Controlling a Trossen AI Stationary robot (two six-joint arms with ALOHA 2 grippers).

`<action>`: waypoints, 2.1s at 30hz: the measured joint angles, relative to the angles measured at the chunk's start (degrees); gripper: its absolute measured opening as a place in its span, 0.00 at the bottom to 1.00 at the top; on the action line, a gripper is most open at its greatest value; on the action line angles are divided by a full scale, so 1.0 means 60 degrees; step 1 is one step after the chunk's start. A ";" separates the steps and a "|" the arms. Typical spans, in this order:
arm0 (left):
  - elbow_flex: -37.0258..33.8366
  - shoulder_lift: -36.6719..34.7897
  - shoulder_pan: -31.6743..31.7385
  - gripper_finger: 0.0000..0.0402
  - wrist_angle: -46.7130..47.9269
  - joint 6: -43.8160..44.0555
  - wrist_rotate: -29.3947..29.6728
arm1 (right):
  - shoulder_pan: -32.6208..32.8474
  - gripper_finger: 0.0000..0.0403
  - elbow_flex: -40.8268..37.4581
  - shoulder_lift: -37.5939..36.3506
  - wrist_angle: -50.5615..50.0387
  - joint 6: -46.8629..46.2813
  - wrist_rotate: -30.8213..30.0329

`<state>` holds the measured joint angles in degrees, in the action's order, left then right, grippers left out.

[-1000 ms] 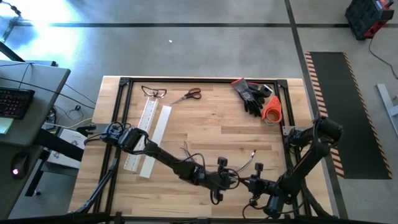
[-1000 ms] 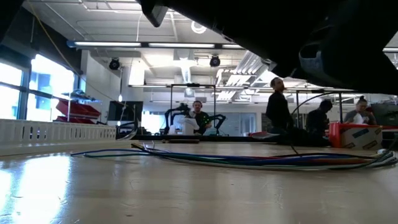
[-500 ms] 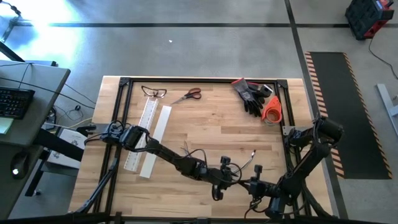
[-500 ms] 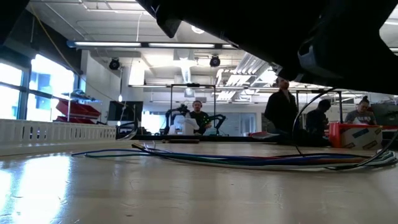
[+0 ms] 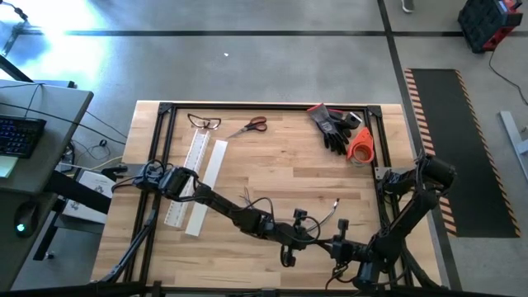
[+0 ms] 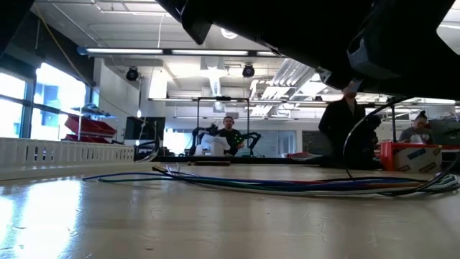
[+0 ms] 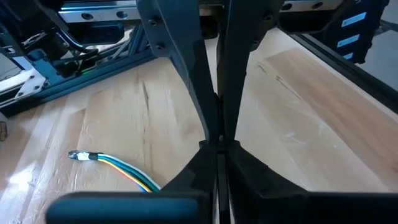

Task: Ziptie cables
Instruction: Wrap the black zip tie around the cable

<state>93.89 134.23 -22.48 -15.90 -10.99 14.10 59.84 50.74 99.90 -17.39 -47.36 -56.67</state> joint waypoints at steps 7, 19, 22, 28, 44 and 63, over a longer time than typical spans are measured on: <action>0.0000 0.0000 -0.0102 0.00 0.0092 -0.0243 0.0293 | 0.0282 0.00 0.0015 0.0000 -0.0368 -0.0635 0.0286; 0.0015 0.0000 -0.0089 0.00 0.0757 -0.0050 0.0377 | 0.1622 0.00 0.0011 0.0004 -0.1796 -0.3425 0.1238; 0.0015 0.0000 -0.0066 0.00 0.0898 0.0007 0.0404 | 0.1991 0.00 0.0060 0.0004 -0.2483 -0.4423 0.1491; 0.0015 0.0000 -0.0048 0.00 0.0947 0.0059 0.0423 | 0.2441 0.00 0.0665 0.0004 -0.4501 -0.5663 0.2833; 0.0018 0.0000 -0.0053 0.00 0.1785 0.0352 0.0282 | 0.3286 0.00 0.1854 -0.0015 -0.5460 -0.7723 0.6674; -0.0353 -0.0057 -0.0007 0.00 0.3135 0.1143 0.0303 | 0.3331 0.00 0.1909 -0.0022 -0.5271 -0.8098 0.7089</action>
<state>91.77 133.89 -22.52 2.91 -4.13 15.92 79.82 62.19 99.77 -49.01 -95.95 -14.14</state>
